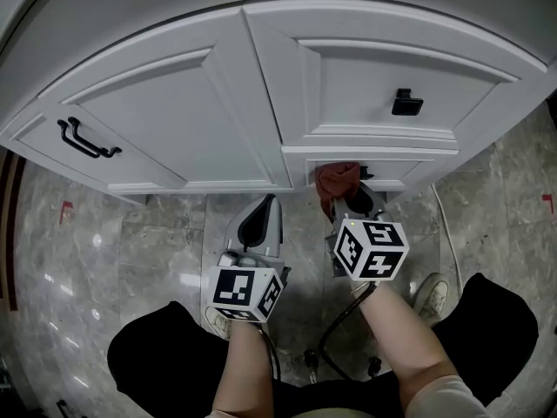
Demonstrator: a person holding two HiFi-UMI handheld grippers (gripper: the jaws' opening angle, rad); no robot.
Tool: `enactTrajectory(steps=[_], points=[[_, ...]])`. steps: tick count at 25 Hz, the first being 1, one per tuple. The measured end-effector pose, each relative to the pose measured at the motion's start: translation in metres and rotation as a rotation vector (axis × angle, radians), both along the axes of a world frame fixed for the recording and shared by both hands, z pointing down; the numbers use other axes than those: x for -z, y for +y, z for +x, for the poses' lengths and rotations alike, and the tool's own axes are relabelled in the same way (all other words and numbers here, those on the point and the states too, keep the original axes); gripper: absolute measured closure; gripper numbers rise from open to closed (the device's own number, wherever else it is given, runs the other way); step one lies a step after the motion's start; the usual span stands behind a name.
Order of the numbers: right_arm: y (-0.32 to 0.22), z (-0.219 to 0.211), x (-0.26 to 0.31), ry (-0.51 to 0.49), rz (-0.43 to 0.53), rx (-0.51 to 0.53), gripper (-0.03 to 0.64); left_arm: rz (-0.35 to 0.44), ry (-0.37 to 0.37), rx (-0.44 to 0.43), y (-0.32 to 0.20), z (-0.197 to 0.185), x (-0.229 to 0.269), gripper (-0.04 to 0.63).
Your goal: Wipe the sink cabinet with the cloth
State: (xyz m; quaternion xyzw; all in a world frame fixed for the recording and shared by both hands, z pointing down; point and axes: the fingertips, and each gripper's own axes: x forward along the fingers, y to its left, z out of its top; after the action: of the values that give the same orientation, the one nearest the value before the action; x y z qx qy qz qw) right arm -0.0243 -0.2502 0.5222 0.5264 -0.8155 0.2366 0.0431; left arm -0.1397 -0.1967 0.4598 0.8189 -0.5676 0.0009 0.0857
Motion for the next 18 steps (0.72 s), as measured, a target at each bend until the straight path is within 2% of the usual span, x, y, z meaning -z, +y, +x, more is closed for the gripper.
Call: enactTrajectory(steps=[5, 12, 18], points=[[0.003, 0.016, -0.002, -0.007, -0.025, -0.023, 0.537, 0.004, 0.005, -0.028, -0.001, 0.017, 0.001, 0.595], [0.018, 0.031, 0.007, 0.005, -0.006, -0.018, 0.537, 0.014, 0.02, -0.072, -0.004, 0.046, 0.005, 0.595], [0.017, 0.074, 0.01, 0.018, 0.011, -0.111, 0.538, 0.014, 0.021, -0.126, -0.004, 0.075, 0.002, 0.595]])
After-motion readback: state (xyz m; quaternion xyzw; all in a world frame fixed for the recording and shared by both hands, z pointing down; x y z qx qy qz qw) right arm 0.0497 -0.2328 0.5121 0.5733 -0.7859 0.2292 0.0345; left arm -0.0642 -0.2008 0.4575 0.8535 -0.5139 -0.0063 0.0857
